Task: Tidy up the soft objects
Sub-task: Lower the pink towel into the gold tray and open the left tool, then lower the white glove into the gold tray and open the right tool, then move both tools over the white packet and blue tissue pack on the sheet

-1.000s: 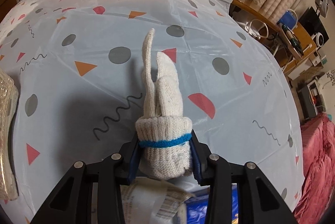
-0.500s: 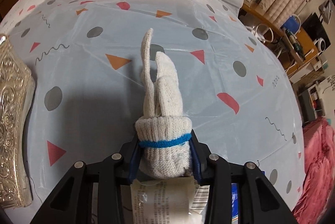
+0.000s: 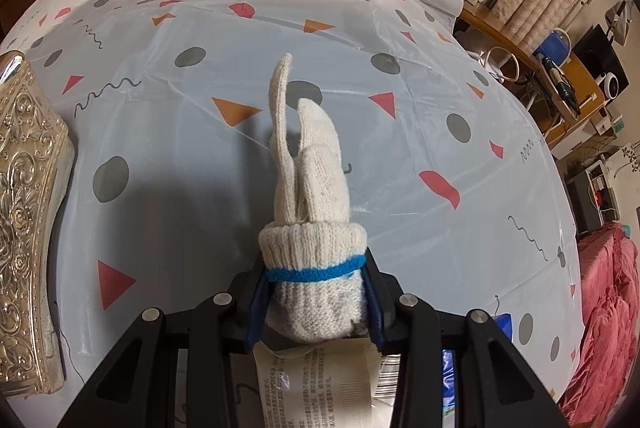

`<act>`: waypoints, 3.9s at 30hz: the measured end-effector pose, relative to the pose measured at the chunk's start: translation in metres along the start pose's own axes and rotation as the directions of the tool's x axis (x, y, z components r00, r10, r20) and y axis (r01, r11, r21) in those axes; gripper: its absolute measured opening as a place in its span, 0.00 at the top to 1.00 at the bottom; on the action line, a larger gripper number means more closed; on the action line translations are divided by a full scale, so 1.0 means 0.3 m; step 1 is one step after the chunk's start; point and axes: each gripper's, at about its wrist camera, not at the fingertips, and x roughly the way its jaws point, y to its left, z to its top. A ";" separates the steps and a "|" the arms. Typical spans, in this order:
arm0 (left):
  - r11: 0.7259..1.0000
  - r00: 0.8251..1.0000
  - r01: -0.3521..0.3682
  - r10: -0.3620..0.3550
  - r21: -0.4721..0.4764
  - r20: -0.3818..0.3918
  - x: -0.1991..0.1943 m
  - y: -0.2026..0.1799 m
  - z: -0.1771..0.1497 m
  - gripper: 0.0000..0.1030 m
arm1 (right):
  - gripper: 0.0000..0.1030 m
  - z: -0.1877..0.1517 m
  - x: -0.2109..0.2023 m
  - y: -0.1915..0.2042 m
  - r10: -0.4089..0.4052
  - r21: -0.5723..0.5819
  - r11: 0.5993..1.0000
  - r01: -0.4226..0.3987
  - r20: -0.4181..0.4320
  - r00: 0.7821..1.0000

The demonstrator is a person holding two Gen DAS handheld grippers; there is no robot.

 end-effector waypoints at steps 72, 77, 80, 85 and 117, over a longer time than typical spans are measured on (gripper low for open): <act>0.990 0.952 -0.082 0.113 -0.119 0.286 -0.311 0.258 0.000 0.20 | 0.61 -0.235 -0.738 1.171 0.719 -0.547 0.575 -0.608 -0.016 0.695; 0.990 0.949 -0.088 0.116 -0.107 0.293 -0.318 0.252 -0.006 0.20 | 0.59 -0.276 -0.666 1.244 0.673 -0.556 0.601 -0.575 -0.037 0.739; 0.991 0.948 -0.088 0.115 -0.104 0.295 -0.319 0.250 -0.007 0.20 | 0.57 -0.287 -0.632 1.241 0.662 -0.549 0.607 -0.575 -0.051 0.747; 0.991 0.950 -0.088 0.114 -0.100 0.292 -0.319 0.244 -0.011 0.20 | 0.55 -0.277 -0.619 1.227 0.667 -0.541 0.607 -0.582 -0.052 0.744; 0.996 0.941 -0.072 0.052 0.047 0.336 -0.384 0.089 -0.029 0.20 | 0.42 -0.294 -0.847 0.644 0.641 -0.402 0.764 -0.505 0.383 0.665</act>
